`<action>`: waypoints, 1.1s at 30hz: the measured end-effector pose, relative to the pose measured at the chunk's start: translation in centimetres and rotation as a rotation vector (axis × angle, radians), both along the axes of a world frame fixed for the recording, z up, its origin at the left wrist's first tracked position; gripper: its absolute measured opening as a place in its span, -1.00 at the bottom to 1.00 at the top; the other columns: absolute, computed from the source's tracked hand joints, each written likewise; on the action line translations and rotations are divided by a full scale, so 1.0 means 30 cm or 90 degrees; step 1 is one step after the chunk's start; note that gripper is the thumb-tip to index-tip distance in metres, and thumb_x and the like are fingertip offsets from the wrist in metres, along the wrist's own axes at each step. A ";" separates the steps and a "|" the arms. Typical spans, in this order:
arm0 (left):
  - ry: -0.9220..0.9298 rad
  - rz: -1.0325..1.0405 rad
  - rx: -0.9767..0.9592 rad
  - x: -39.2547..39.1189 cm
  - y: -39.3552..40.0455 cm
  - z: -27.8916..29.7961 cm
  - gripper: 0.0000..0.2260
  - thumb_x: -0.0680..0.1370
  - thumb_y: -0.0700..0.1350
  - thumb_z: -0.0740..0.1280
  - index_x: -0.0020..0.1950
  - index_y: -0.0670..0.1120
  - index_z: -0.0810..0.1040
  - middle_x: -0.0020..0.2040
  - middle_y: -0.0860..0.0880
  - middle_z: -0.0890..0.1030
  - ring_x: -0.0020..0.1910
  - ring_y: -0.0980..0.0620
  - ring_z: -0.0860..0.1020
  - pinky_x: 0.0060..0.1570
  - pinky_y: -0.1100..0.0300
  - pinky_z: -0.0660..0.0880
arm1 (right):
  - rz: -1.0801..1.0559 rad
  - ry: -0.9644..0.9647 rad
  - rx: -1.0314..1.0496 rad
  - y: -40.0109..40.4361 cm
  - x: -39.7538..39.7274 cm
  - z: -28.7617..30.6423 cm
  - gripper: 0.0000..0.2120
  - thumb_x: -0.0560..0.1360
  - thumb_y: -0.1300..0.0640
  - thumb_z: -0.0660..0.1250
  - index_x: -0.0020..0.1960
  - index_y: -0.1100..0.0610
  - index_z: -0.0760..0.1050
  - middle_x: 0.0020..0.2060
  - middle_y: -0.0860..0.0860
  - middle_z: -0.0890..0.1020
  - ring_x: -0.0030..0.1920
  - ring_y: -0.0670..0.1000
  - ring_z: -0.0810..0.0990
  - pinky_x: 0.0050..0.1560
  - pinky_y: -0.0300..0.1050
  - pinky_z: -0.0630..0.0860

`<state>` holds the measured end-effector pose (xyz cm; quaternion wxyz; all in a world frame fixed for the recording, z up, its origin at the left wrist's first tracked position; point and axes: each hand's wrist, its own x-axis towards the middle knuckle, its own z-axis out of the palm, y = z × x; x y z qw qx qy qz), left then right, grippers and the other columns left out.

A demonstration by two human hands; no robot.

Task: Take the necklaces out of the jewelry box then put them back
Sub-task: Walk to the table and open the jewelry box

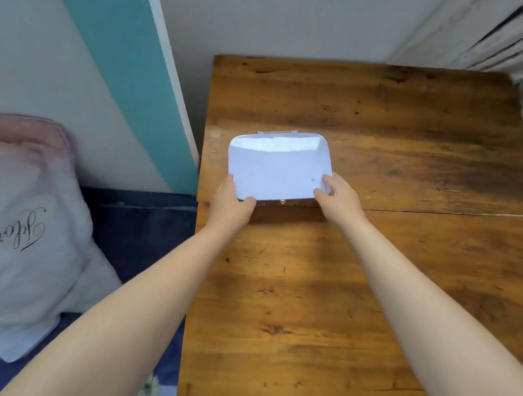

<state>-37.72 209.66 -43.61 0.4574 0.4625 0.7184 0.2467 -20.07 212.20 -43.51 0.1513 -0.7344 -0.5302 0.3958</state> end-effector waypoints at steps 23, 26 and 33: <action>0.087 -0.032 0.066 -0.080 -0.280 0.237 -0.67 0.57 -0.04 0.15 0.30 -0.13 0.41 0.17 -0.06 0.53 0.15 -0.03 0.46 0.03 0.18 0.31 | -0.189 0.195 0.051 -0.361 0.042 0.252 -0.74 0.49 0.26 0.25 0.16 0.27 0.50 -0.18 0.05 0.54 -0.23 -0.06 0.48 -0.17 -0.35 0.43; 0.115 -0.054 0.125 -0.042 -0.206 0.216 -0.63 0.55 -0.11 0.18 0.34 -0.17 0.33 0.20 -0.16 0.51 0.19 -0.11 0.45 0.04 0.14 0.34 | -0.161 0.099 0.085 -0.254 0.017 0.216 -0.65 0.44 0.30 0.19 0.21 0.21 0.47 -0.02 0.14 0.60 -0.12 0.02 0.47 -0.15 -0.20 0.44; 0.346 -0.233 0.084 -0.052 -0.273 0.012 -0.63 0.52 -0.18 0.24 0.33 -0.16 0.38 0.26 -0.18 0.47 0.25 -0.18 0.36 0.15 0.00 0.39 | -0.093 0.017 0.041 -0.170 0.002 0.093 -0.63 0.44 0.31 0.17 0.24 0.26 0.35 0.08 0.24 0.52 0.11 0.21 0.48 0.02 -0.03 0.40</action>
